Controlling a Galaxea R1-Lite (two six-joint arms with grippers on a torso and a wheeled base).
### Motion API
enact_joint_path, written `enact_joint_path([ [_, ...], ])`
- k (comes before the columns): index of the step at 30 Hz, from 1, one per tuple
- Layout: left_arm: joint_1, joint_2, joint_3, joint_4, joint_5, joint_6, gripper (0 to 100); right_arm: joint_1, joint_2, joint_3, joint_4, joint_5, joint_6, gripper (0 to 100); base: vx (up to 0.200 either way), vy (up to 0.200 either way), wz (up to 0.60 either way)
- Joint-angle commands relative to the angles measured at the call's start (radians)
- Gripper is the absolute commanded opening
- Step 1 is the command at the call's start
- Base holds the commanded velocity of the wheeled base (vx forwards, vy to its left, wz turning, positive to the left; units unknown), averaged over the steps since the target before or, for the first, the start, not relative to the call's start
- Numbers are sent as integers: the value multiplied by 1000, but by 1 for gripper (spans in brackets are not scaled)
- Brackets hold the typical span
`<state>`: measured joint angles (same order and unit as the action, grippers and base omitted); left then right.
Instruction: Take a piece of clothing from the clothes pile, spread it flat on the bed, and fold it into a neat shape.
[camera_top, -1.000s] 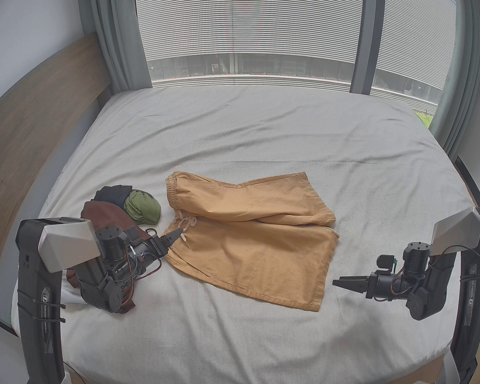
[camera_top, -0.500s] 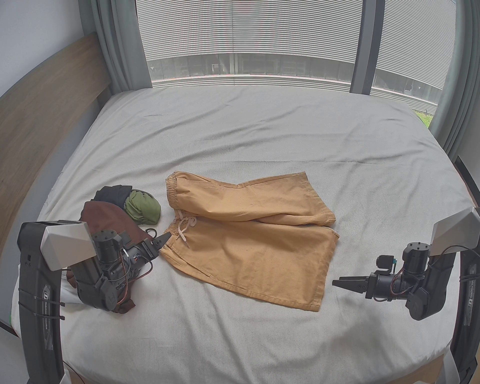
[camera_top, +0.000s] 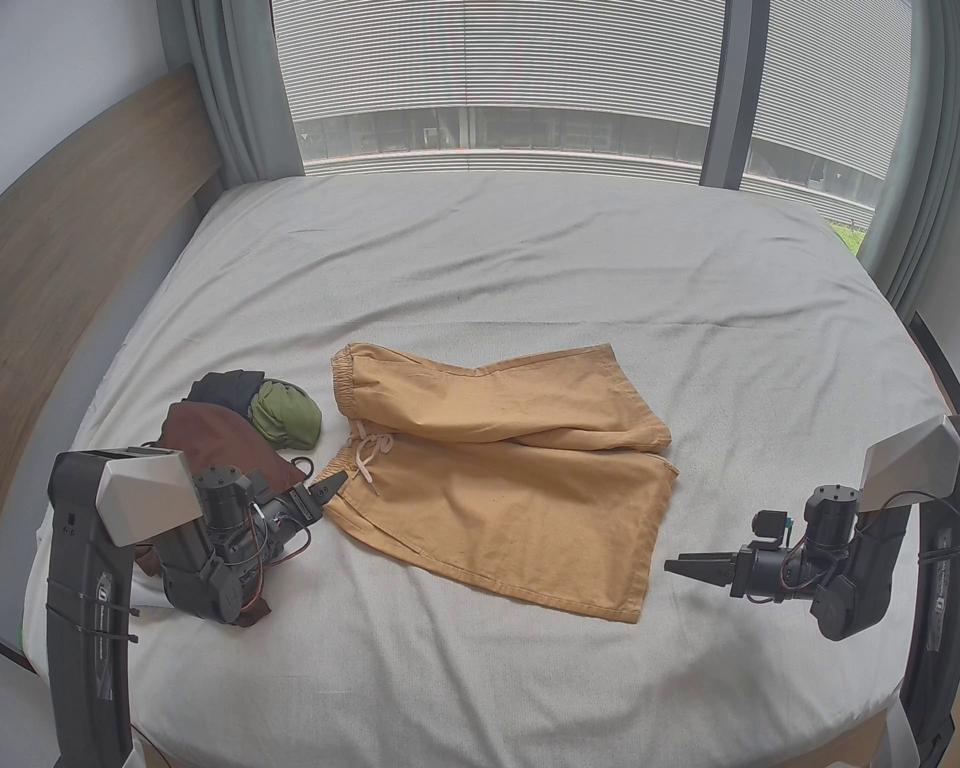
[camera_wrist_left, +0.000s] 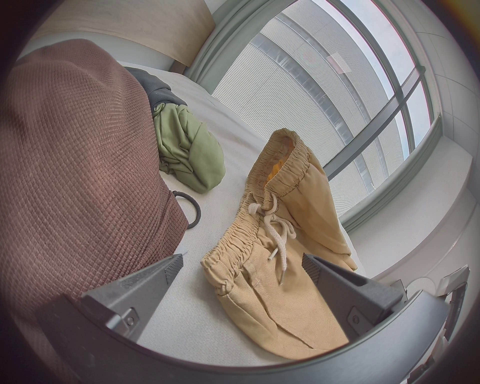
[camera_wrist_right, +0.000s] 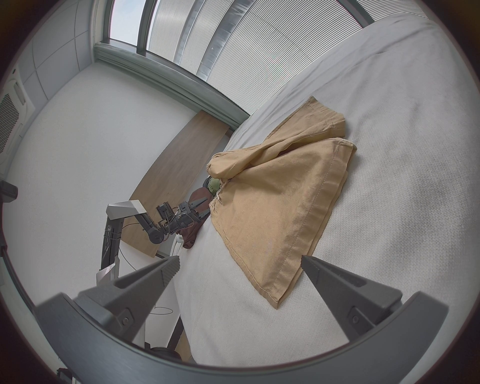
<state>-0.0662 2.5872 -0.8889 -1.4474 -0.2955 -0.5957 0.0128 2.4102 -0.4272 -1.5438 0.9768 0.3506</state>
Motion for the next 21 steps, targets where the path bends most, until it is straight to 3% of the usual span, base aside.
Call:
enact_joint_path([
  [1,-1,21,-10,1,1,-1,0,1,6,-1,-1,0,-1,100,0,0,0],
  [5,-3,28,-22,-4,1,1,0,4,10,2,1,0,-1,100,0,0,0],
  [11,-3,30,-31,-11,3,-1,0,7,89,1,1,-12,-68,100,0,0,0],
  [21,-6,30,-21,-41,3,1,0,58,122,25,1,-59,-75,100,0,0,0],
])
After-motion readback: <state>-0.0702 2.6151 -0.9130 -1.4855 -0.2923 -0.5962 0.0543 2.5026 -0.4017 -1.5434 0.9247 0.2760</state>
